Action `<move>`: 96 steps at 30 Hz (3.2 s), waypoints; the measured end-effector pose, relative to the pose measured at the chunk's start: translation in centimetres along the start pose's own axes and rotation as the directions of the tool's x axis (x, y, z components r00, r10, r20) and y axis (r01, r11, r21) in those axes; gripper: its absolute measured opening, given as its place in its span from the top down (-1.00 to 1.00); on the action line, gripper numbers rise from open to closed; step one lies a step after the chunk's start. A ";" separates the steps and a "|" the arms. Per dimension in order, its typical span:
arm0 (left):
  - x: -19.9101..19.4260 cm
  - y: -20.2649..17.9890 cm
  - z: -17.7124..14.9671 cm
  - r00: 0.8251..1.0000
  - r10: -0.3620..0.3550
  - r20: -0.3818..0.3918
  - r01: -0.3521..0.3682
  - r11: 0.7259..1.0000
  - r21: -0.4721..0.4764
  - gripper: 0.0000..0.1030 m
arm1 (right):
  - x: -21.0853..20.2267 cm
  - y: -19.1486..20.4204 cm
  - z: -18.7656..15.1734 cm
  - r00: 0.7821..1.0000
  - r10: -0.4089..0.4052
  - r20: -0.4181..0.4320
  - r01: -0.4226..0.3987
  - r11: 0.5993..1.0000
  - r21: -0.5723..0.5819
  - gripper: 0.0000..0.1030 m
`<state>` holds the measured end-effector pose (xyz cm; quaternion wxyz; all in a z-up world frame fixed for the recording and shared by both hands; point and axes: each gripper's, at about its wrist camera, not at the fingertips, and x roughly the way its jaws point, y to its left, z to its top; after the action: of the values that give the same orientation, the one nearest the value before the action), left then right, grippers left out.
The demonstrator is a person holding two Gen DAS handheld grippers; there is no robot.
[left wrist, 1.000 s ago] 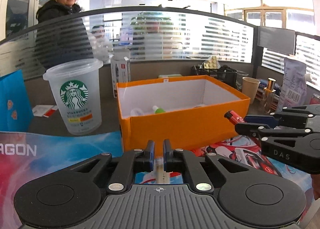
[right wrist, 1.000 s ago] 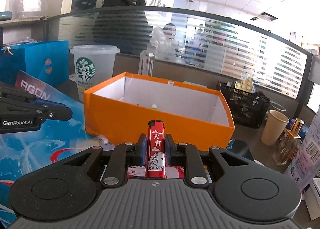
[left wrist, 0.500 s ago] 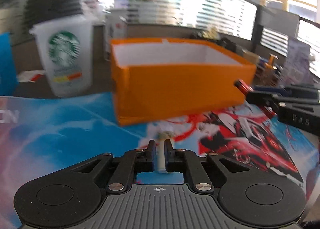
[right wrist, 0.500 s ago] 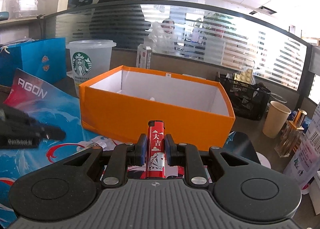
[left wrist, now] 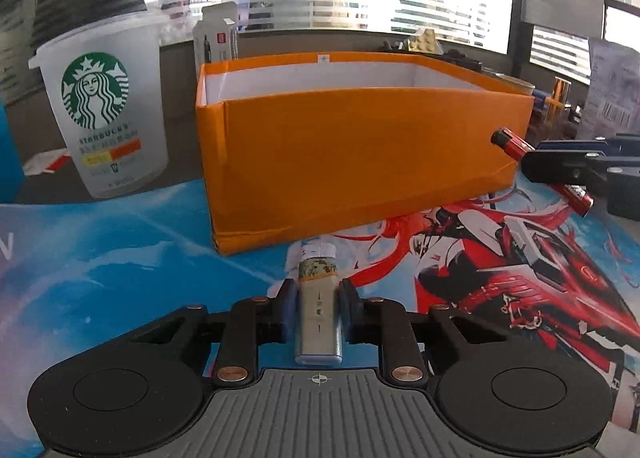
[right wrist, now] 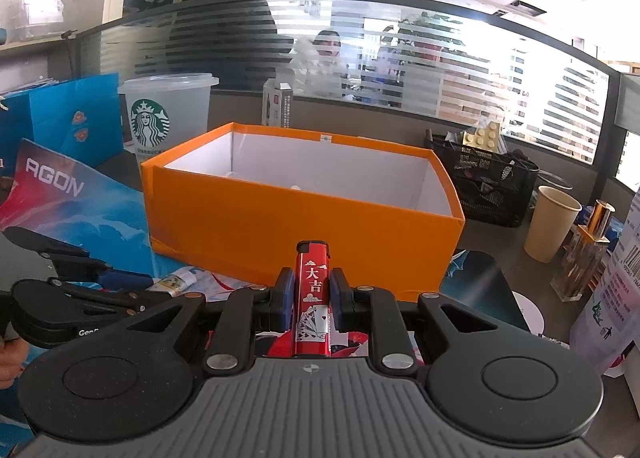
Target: Organize rigid objects
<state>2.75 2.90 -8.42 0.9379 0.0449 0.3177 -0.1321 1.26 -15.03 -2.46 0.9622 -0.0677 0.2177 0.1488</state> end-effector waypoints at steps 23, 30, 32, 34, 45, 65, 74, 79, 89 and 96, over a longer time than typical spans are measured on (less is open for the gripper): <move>-7.5 0.5 8.9 0.966 -0.031 0.255 0.037 0.999 -0.019 0.61 | -0.9 -0.3 4.8 0.989 0.008 0.146 -0.006 1.000 -0.014 0.66; -6.5 0.2 13.1 0.950 -0.020 0.312 0.022 1.000 -0.005 0.61 | 0.1 -1.4 8.1 0.977 0.009 0.212 -0.005 1.000 -0.020 0.66; -6.0 0.2 14.0 0.947 -0.015 0.321 0.018 1.000 -0.007 0.61 | 0.6 -1.8 9.2 0.973 0.010 0.229 -0.006 1.000 -0.019 0.66; -5.2 0.3 14.9 0.947 -0.007 0.320 0.012 1.000 -0.011 0.61 | 1.2 -2.3 10.1 0.971 0.010 0.241 -0.006 1.000 -0.017 0.66; 3.6 1.4 15.0 0.988 0.015 0.151 -0.005 0.998 -0.064 0.61 | 8.9 -4.8 10.4 0.994 0.049 0.101 -0.052 0.998 0.033 0.66; 8.6 1.8 12.7 1.000 -0.031 -0.006 0.030 0.995 -0.098 0.58 | 15.9 -4.3 7.8 0.983 0.080 -0.167 -0.076 0.997 0.025 0.52; 5.9 1.3 12.8 0.996 -0.046 0.071 0.052 0.996 -0.072 -0.36 | 14.1 -4.6 8.3 0.995 0.041 -0.096 -0.039 0.999 0.020 0.27; 2.4 0.6 12.4 0.984 -0.011 0.180 0.022 0.998 -0.060 -0.79 | 11.6 -4.8 8.7 1.000 0.020 -0.009 -0.020 0.999 0.043 0.18; -0.4 1.2 12.4 0.949 0.106 0.296 -0.079 0.992 -0.102 -1.00 | 8.1 -4.5 9.0 0.990 0.006 0.139 -0.022 0.994 0.109 -0.46; -1.3 0.9 11.9 0.952 0.110 0.286 -0.087 0.992 -0.092 -1.00 | 7.2 -4.6 8.2 0.987 -0.042 0.153 0.022 0.991 0.135 -1.00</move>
<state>8.98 2.07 1.78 0.9807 0.0039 0.1791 -0.0778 12.19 -15.97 2.08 0.9809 0.0050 0.1504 0.1233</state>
